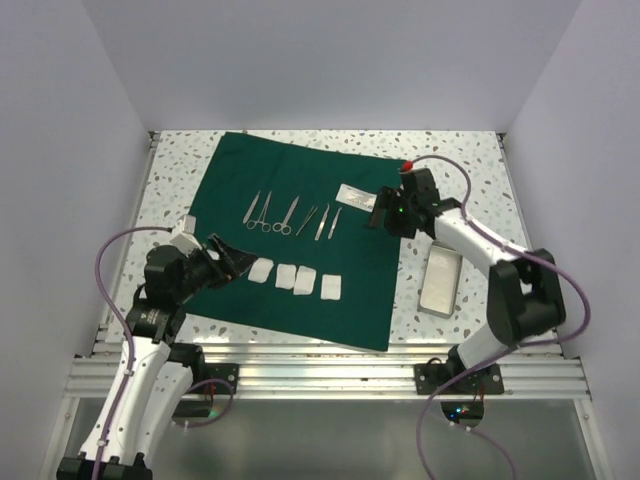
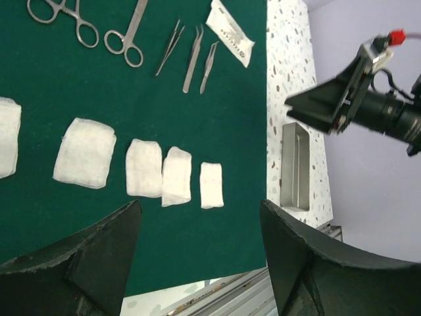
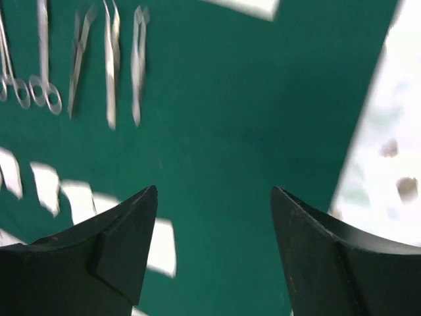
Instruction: Prepare the surgical pack
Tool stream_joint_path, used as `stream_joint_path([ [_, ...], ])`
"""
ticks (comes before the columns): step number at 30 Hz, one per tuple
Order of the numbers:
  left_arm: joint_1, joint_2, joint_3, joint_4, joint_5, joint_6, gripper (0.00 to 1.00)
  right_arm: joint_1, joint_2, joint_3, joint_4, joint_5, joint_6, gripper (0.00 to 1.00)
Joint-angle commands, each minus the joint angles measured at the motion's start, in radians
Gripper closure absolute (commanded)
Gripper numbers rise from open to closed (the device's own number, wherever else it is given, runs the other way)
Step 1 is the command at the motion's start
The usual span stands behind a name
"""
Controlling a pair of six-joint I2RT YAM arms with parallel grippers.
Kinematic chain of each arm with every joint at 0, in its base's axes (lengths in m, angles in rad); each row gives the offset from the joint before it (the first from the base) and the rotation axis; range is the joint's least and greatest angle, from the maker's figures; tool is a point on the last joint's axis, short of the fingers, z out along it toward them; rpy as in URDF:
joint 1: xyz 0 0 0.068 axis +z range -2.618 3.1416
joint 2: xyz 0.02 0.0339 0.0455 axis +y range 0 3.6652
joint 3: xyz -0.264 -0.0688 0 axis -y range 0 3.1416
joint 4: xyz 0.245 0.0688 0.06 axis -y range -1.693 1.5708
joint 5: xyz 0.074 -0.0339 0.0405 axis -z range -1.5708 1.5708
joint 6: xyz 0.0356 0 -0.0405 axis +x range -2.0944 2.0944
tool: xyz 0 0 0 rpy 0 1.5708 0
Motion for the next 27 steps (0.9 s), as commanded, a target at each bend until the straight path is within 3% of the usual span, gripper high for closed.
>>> stream_joint_path([
  [1, 0.004, 0.045, 0.038, 0.029, -0.029, 0.048, 0.24, 0.006, 0.16, 0.16, 0.115, 0.037, -0.036, 0.28],
  [8, 0.002, 0.105, 0.059, 0.051, -0.026, 0.1, 0.25, -0.003, 0.467, 0.416, 0.097, 0.081, -0.066, 0.39],
  [14, -0.002, 0.143, 0.063, 0.071, -0.01, 0.135, 0.26, -0.025, 0.513, 0.507, 0.074, 0.115, -0.089, 0.4],
  [18, -0.056, 0.189, 0.055, 0.175, -0.022, 0.111, 0.28, -0.028, 0.467, 0.452, 0.071, 0.129, -0.106, 0.36],
  [22, -0.244, 0.422, 0.183, 0.249, -0.151, 0.088, 0.27, -0.062, 0.41, 0.389, 0.083, 0.146, -0.1, 0.33],
  [27, -0.315, 0.62, 0.331, 0.379, -0.202, 0.077, 0.3, -0.086, 0.439, 0.43, 0.08, 0.095, -0.141, 0.33],
])
